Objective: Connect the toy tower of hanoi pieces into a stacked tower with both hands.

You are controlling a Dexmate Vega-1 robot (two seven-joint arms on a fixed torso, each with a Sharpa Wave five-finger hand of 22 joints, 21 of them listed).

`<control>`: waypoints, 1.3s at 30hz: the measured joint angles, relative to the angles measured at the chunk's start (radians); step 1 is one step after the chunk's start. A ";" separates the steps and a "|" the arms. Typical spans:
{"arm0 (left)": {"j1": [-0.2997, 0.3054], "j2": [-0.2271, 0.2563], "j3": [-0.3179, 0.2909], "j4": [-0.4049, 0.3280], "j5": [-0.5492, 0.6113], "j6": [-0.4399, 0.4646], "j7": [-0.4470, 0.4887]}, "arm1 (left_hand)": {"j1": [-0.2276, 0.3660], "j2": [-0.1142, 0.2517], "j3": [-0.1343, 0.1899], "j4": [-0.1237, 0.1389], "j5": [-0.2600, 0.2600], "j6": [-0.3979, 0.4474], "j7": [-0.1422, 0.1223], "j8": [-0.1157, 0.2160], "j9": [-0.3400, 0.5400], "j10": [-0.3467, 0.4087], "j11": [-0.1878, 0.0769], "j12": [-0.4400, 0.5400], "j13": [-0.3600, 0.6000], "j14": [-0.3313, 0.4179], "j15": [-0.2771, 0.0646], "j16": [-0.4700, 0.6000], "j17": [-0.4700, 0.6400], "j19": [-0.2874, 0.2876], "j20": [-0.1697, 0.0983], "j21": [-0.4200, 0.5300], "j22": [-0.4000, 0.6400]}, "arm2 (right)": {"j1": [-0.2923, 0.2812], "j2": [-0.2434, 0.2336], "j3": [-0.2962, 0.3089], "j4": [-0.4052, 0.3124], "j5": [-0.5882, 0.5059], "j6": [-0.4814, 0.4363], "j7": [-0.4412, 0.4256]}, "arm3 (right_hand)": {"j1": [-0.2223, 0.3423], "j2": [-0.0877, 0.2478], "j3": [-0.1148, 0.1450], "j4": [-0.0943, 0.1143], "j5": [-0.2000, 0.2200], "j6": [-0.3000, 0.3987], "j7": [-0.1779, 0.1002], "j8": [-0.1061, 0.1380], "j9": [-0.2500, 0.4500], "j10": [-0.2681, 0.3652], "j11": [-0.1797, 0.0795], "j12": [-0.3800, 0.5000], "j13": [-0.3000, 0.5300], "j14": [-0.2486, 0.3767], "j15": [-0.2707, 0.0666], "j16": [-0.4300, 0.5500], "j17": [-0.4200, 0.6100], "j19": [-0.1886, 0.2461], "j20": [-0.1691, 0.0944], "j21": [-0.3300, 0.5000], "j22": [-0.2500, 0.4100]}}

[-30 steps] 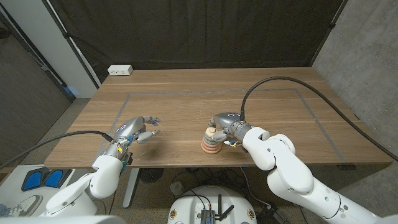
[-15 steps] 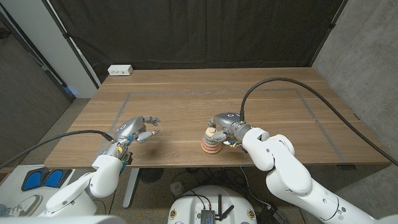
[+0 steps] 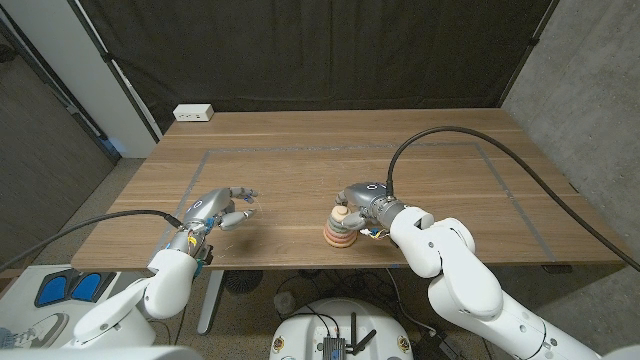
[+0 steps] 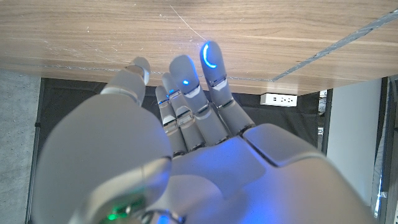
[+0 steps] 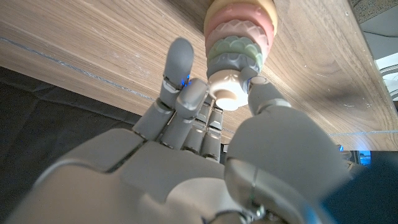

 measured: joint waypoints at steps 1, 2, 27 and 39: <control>0.000 0.000 0.000 0.000 0.000 0.000 0.000 | 0.000 0.000 0.000 0.000 0.000 0.000 0.000 0.000 0.000 0.000 0.000 0.000 0.000 0.000 0.000 0.004 0.001 0.000 0.000 0.000 0.000 | -0.002 0.001 0.001 0.000 -0.005 0.002 0.002 | -0.006 -0.005 0.000 0.000 -0.001 -0.011 0.004 -0.003 0.002 -0.008 0.002 0.000 -0.001 0.000 0.000 0.000 0.000 0.000 0.000 0.000 0.001; 0.000 0.000 0.000 -0.001 0.001 0.000 0.000 | 0.000 0.000 0.000 0.000 0.000 0.000 0.000 0.000 0.000 0.000 0.000 0.000 0.000 0.000 0.000 0.005 0.001 0.000 0.000 0.000 0.000 | -0.003 0.001 0.002 -0.001 -0.011 0.004 0.005 | -0.007 -0.004 -0.001 0.000 -0.005 -0.019 0.007 -0.006 0.002 -0.015 0.009 0.000 -0.004 0.000 0.000 0.000 0.000 0.000 0.000 0.000 0.001; 0.001 -0.003 0.010 -0.009 0.009 0.006 0.001 | 0.000 0.000 0.004 -0.005 0.004 0.000 0.000 0.000 0.005 0.000 0.000 0.000 0.000 0.000 0.000 0.005 0.000 0.000 0.000 0.000 0.000 | -0.048 0.028 0.037 -0.008 -0.093 0.066 0.021 | -0.050 -0.058 -0.017 -0.001 -0.033 -0.139 0.021 -0.054 -0.016 -0.127 0.039 -0.006 -0.033 -0.027 0.009 -0.023 -0.007 -0.013 0.006 -0.008 -0.002; 0.001 -0.007 0.013 -0.012 0.009 0.012 0.006 | 0.000 0.000 0.004 -0.004 0.004 0.000 0.000 0.000 0.005 0.000 0.000 0.000 0.000 0.000 0.000 0.005 0.000 0.000 0.000 0.000 0.000 | -0.069 0.045 0.062 -0.016 -0.108 0.078 0.023 | -0.059 -0.068 -0.022 0.000 -0.044 -0.157 0.022 -0.062 -0.020 -0.148 0.049 -0.006 -0.043 -0.039 0.014 -0.030 -0.012 -0.017 0.009 -0.015 -0.001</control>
